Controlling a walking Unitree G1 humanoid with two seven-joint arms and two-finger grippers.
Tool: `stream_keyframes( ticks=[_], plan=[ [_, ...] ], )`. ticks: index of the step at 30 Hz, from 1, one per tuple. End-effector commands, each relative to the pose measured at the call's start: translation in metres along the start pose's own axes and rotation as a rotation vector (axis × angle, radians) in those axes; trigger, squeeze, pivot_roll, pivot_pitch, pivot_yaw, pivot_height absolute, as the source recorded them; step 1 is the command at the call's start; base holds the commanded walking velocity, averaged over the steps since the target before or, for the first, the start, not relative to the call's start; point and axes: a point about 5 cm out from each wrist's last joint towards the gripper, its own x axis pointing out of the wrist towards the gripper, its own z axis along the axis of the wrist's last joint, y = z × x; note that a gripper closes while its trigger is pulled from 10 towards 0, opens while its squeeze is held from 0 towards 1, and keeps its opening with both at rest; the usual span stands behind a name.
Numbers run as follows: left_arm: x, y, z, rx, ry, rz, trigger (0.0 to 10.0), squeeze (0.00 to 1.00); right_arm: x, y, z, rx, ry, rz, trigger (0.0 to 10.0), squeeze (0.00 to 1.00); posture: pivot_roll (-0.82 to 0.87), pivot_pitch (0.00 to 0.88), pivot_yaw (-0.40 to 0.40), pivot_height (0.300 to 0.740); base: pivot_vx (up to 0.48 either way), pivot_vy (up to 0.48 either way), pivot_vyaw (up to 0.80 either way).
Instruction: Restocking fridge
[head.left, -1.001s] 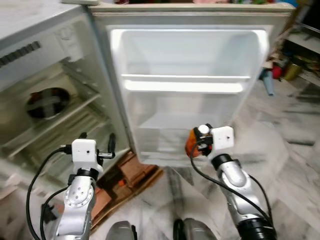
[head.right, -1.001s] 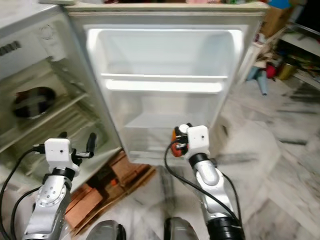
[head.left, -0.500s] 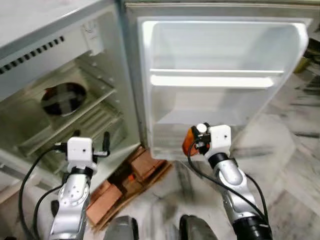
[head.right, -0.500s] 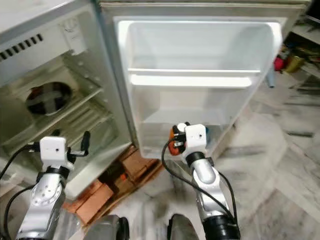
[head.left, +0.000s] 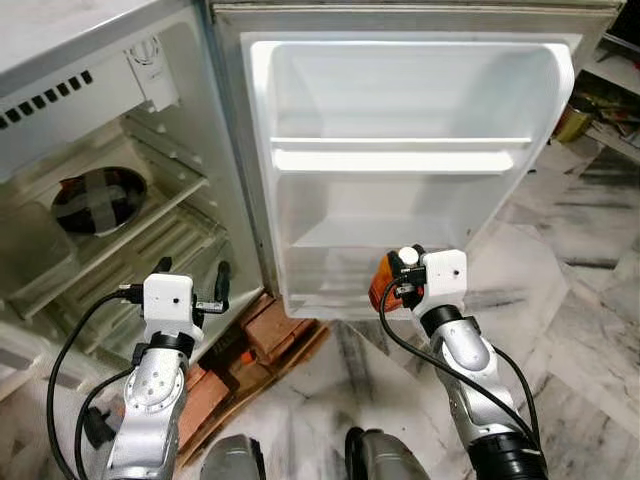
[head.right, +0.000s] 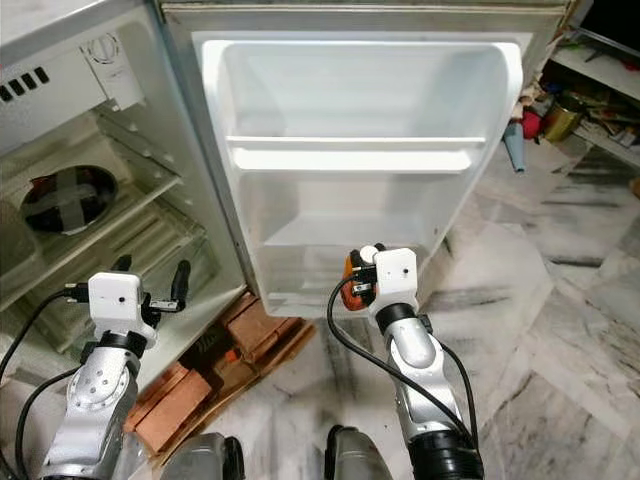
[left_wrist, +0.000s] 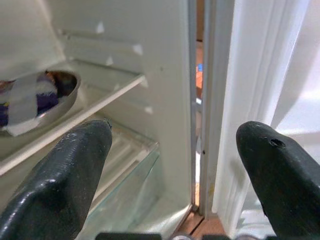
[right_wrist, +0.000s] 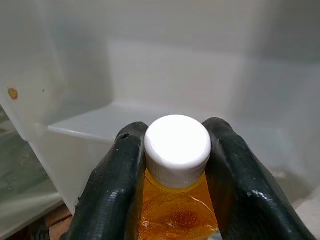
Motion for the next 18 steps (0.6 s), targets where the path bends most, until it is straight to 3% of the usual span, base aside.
stream_keyframes(
  ticks=[1, 13, 18],
  plan=[
    [-0.003, 0.004, 0.001, 0.004, -0.005, 0.003, 10.0, 0.00, -0.003, -0.006, 0.007, -0.021, -0.036, -0.024, 10.0, 0.00, 0.08, 0.093, 0.002, 0.740, 0.296, 0.000, 0.00],
    [-0.028, 0.020, -0.003, 0.002, 0.016, 0.087, 10.0, 0.00, -0.033, -0.027, 0.004, -0.043, -0.020, -0.103, 10.0, 0.00, 0.07, 0.071, 0.002, 0.740, 0.327, 0.000, 0.00],
    [-0.032, 0.018, -0.003, -0.008, 0.023, 0.082, 10.0, 0.00, -0.038, -0.027, 0.003, -0.053, -0.005, -0.095, 10.0, 0.00, 0.07, 0.068, 0.000, 0.740, 0.000, 0.000, 0.00]
  ],
)
